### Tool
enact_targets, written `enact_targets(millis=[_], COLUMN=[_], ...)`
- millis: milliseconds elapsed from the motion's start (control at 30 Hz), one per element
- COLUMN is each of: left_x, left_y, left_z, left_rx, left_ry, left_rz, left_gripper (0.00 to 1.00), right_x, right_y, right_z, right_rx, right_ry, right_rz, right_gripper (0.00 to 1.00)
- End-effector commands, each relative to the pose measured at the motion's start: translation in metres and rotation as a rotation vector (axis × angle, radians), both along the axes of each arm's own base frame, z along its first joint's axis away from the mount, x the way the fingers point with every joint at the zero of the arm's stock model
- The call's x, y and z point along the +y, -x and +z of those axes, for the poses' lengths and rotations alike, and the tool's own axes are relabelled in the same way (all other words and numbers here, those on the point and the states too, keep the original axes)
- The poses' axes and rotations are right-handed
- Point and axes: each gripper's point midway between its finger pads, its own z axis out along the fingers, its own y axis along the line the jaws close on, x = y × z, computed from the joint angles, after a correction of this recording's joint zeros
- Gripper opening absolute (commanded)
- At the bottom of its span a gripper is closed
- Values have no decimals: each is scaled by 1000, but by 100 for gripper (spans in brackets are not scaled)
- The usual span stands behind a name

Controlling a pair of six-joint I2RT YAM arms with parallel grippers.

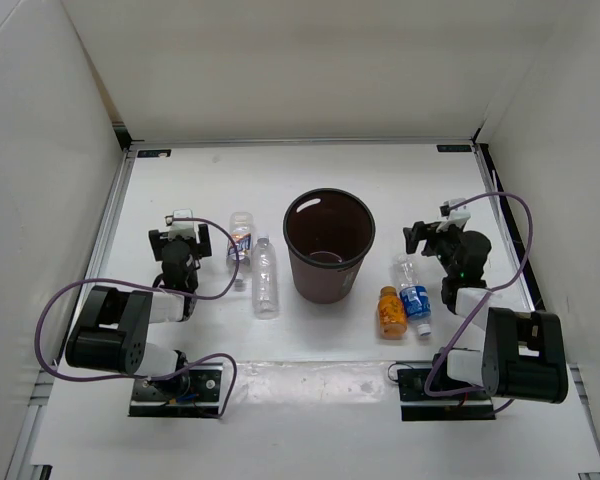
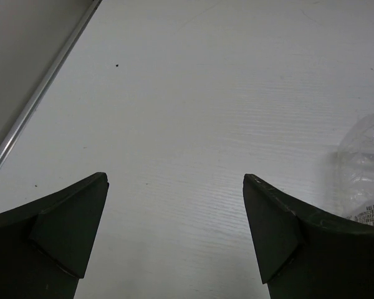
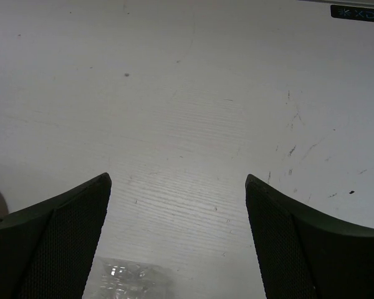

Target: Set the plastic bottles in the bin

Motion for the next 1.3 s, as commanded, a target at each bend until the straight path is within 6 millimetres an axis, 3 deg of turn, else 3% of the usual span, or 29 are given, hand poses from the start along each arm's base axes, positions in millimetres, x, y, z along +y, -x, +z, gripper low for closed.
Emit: enact_targets(millis=[0, 667, 800, 833, 867, 900, 933, 967, 1000, 1033, 1133, 1200, 1267], left_x=[-5, -5, -11, -8, -9, -5, -3, -4, -3, -6, -2, 3, 12], left_y=[-8, -9, -8, -8, -21, -13, -13, -23, -19, -22, -25, -20, -9], left_z=[15, 16, 35, 47, 80, 69, 75, 112, 108, 117, 158, 191, 193], left_rx=[-41, -43, 49, 46, -6, 78, 86, 29, 86, 75, -23, -109, -108], left_ry=[26, 37, 7, 6, 21, 38, 35, 29, -22, -35, -25, 56, 186], left_rz=[-28, -48, -76, -56, -45, -11, 1, -6, -24, -49, -53, -10, 74], left_gripper=[100, 100, 100, 100, 100, 100, 100, 100, 100, 100, 100, 100, 100], right_x=[-4, -7, -7, -7, -7, -7, -7, -8, -8, -7, -7, -7, -7], right_y=[-11, -12, -12, -12, -12, -12, -12, -12, -12, -12, -12, -11, -12], right_z=[24, 23, 24, 23, 23, 24, 23, 23, 23, 23, 24, 22, 23], right_rx=[-74, -67, -72, -69, -68, -70, -69, -67, -67, -67, -70, -65, -68], right_ry=[20, 7, 6, 6, 6, 5, 6, 4, 6, 6, 5, 5, 6], right_rz=[-21, -27, -27, -27, -27, -26, -27, -29, -29, -27, -26, -27, -27], right_gripper=[90, 90, 90, 90, 90, 90, 90, 90, 90, 90, 90, 90, 90])
